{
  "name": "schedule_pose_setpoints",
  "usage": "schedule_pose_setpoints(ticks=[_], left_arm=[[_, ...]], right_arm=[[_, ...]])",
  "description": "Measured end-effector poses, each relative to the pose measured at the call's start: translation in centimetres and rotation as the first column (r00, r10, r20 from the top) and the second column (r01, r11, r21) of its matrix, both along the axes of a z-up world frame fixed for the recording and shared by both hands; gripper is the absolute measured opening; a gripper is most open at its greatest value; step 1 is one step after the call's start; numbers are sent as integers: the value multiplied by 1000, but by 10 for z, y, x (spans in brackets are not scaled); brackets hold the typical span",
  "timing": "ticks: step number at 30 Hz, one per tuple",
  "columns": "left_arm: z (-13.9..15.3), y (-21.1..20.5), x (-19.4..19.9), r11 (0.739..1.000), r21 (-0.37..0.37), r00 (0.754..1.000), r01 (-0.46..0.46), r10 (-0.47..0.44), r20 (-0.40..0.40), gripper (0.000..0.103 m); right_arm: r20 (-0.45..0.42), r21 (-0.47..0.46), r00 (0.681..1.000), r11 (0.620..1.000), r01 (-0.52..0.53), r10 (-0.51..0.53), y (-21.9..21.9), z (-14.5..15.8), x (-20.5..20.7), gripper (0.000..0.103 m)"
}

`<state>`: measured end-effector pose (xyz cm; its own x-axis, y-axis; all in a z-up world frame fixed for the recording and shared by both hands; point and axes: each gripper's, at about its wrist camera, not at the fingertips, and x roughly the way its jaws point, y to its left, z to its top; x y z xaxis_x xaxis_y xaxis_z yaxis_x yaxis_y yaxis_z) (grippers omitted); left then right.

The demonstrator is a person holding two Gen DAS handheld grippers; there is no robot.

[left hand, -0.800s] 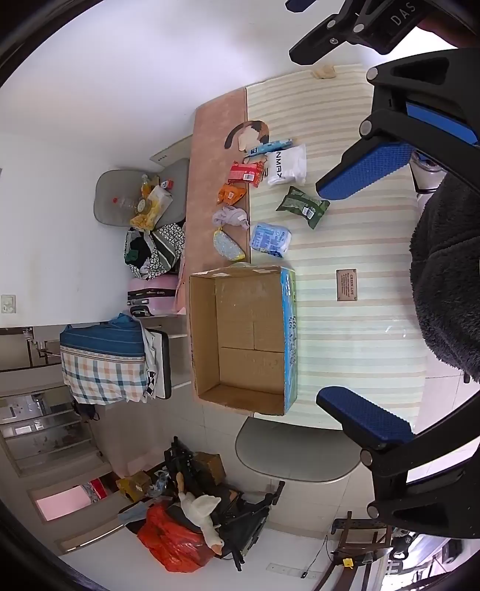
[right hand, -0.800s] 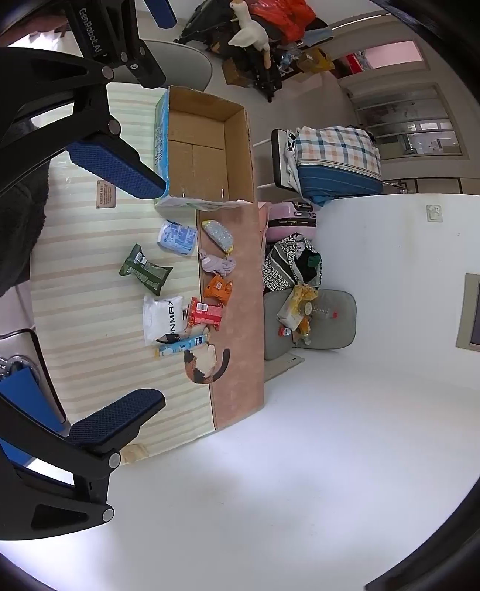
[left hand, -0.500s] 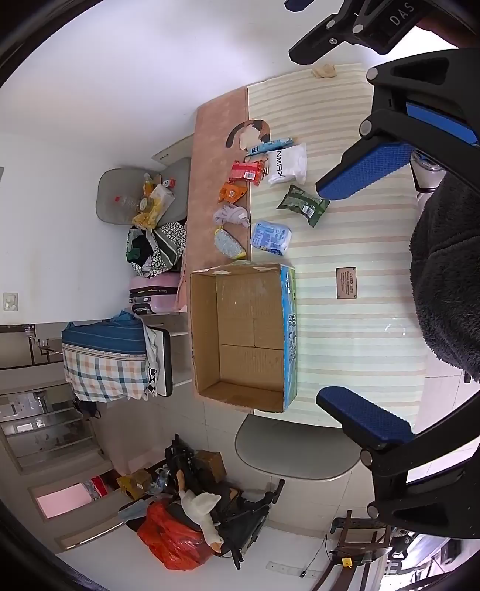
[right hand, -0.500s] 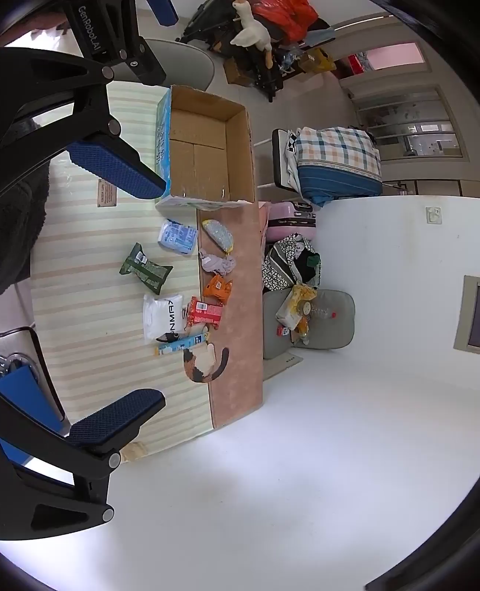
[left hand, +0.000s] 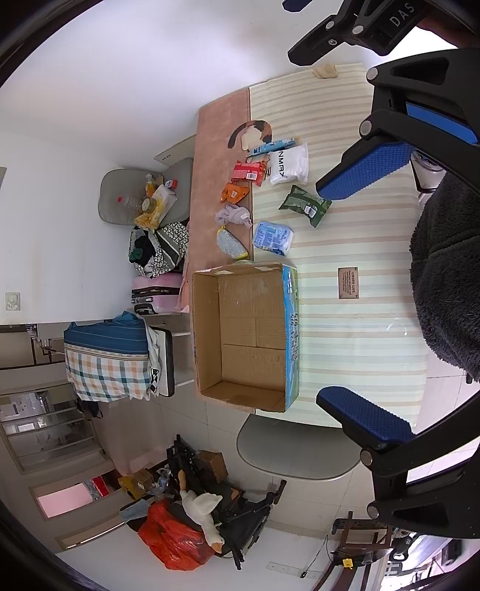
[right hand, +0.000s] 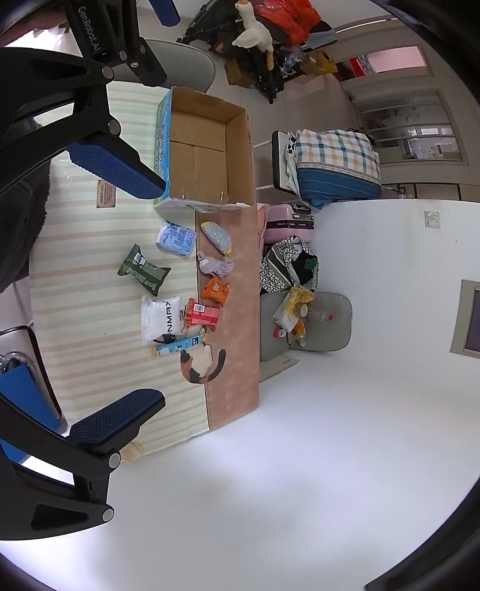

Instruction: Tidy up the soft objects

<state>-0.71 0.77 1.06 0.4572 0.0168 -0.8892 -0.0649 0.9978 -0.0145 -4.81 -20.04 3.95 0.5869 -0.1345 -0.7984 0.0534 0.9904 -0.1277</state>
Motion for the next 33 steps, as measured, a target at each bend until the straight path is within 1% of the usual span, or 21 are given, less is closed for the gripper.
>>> schedule_pose_setpoints(ticks=[3,5,9,15,16,33], left_arm=[[1,0,-1,1000,0,1000,3,-3,1,103],[-2,-6,4,1000,2,1000,5,-5,-2,103],[-2,-6,5,1000,2,1000,4,-4,-1,103],[-1,-7,6,1000,2,1000,5,-5,-1,103],[-1,-7,6,1000,3,1000,5,-5,-1,103],[3,-5,9,1000,-2,1000,4,-4,5,103]], right_arm=[[2,1,1000,1000,1,-1,3,4,-2,103],[1,0,1000,1000,-6,6,1,5,5,103],[2,3,1000,1000,-7,7,-1,7,7,103],[6,3,1000,1000,-9,8,1,7,9,103],[5,5,1000,1000,-11,11,0,3,10,103],[16,0,1000,1000,-25,25,1,4,13,103]])
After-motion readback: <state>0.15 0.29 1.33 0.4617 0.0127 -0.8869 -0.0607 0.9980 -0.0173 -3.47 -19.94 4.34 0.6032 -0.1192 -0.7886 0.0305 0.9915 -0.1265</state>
